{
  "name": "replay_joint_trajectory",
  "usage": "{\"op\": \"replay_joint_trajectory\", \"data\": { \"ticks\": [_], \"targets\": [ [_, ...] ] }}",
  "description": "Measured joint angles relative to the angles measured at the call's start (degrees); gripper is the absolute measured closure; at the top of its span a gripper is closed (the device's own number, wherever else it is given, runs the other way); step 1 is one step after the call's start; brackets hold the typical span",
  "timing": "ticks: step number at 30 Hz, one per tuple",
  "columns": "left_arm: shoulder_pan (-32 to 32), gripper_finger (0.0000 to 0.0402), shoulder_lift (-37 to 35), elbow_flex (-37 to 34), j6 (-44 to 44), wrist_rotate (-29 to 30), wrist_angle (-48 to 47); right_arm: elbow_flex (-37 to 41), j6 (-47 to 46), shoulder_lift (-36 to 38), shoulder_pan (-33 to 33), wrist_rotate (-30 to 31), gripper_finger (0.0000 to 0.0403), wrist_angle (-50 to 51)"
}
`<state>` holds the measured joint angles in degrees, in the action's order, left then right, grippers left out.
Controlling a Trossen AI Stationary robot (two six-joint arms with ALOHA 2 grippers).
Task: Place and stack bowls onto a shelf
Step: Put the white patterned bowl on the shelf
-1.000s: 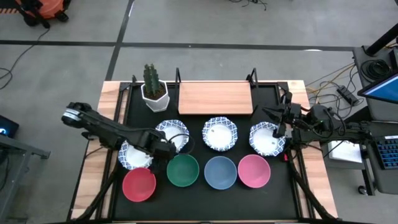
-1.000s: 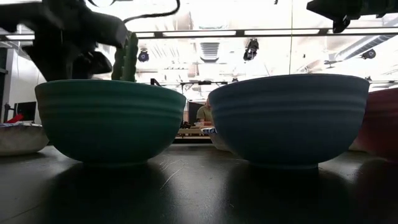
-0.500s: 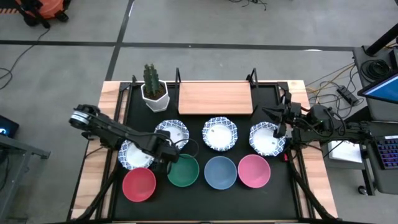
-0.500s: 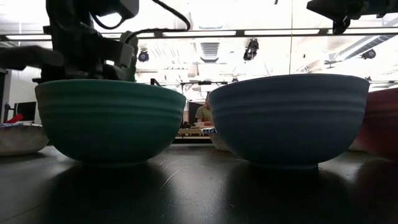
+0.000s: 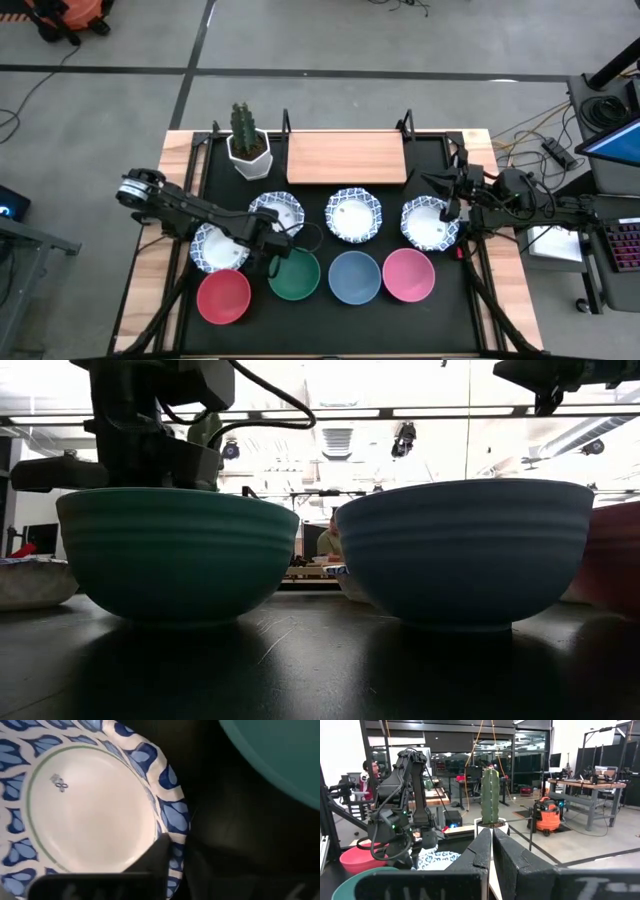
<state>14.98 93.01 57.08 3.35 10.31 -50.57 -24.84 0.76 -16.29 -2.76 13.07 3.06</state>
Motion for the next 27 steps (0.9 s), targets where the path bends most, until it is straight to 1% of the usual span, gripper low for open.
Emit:
{"op": "replay_joint_trajectory", "data": {
  "ticks": [2,5,9,12,15,17,19,22,24,27],
  "targets": [
    [0.0,0.0394,-0.4,0.0,-0.3,0.2,-0.3,0.0,-0.7,0.0,0.0,0.0,0.0394,0.3],
    [0.0,0.0393,-1.1,0.5,-0.3,0.2,-1.4,0.0,-0.8,0.0,0.0,0.0,0.0394,0.6],
    [0.0,0.0399,-2.1,4.3,-0.3,0.0,-6.4,0.0,-0.8,0.0,0.0,0.0,0.0394,1.1],
    [0.0,0.04,-2.1,10.0,-0.8,-0.3,-11.8,0.0,-0.8,0.0,0.0,0.0,0.0394,1.1],
    [0.1,0.0401,-2.2,17.7,-1.9,-0.3,-16.1,0.0,-0.8,0.0,0.0,0.0,0.0394,1.1],
    [0.1,0.0401,-2.2,23.0,-3.9,-0.3,-17.3,0.0,-0.8,0.0,0.0,0.0,0.0394,1.1],
    [0.0,0.0401,-2.3,27.6,-6.9,0.2,-17.0,0.0,-0.7,0.0,0.0,0.0,0.0394,1.1],
    [-0.3,0.0401,-2.3,31.9,-13.0,7.3,-15.1,0.0,-0.6,0.0,0.0,0.0,0.0394,1.1],
    [-1.3,0.0401,-2.3,32.8,-17.5,11.1,-12.8,0.0,-0.2,0.0,0.0,0.0,0.0394,1.1],
    [-4.5,0.0401,-2.3,32.2,-22.8,11.7,-6.5,0.0,-0.2,0.0,0.0,0.0,0.0394,1.1]
  ]
}}
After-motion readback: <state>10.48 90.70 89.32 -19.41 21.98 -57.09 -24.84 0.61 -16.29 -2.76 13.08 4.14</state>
